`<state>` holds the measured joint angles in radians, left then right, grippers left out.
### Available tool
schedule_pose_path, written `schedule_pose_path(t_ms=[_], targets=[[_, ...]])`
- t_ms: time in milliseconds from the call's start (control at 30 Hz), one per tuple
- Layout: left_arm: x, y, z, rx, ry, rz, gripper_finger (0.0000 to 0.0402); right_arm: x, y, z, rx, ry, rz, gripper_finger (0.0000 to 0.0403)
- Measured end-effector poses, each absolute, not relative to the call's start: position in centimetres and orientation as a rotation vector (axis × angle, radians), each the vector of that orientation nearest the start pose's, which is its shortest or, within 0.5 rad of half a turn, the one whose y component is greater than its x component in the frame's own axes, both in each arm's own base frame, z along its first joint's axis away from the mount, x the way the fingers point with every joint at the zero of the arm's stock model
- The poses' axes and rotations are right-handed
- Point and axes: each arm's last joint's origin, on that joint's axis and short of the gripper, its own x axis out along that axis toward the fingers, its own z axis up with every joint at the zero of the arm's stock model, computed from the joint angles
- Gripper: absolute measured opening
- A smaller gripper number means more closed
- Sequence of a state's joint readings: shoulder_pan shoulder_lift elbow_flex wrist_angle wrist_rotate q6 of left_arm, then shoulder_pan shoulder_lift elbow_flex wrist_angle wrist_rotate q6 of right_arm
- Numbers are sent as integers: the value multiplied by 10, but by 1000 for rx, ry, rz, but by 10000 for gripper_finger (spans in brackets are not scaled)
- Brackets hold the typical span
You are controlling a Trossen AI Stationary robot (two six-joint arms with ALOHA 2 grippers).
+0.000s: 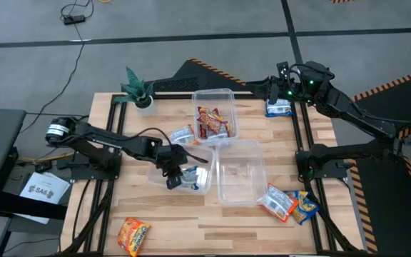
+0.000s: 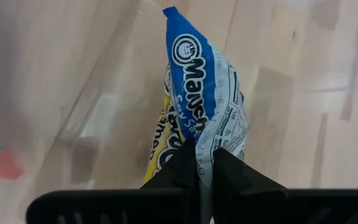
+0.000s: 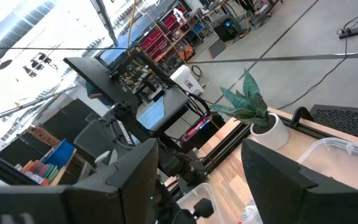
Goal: Sort Maruchan noodles
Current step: Put the top left blue noodle pack into the bottom left transparent bin, then put the top blue noodle pack into the bottom left transparent bin
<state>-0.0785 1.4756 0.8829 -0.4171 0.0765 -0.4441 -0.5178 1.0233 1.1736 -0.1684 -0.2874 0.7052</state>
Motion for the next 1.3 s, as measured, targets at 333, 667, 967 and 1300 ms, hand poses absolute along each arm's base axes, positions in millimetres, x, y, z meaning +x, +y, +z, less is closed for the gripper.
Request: schedule_pose_path(t_ms=[333, 667, 967, 1300], targets=[[286, -21, 199, -389, 970, 110, 64, 188, -97, 423, 709, -65, -226, 254], [283, -5, 226, -379, 910, 92, 182, 188, -97, 423, 709, -65, -227, 254], [264, 20, 281, -411, 809, 28, 204, 188, -98, 423, 710, -65, -227, 254], [163, 19, 381, -275, 79, 32, 201, 188, -94, 421, 773, 0, -102, 254]])
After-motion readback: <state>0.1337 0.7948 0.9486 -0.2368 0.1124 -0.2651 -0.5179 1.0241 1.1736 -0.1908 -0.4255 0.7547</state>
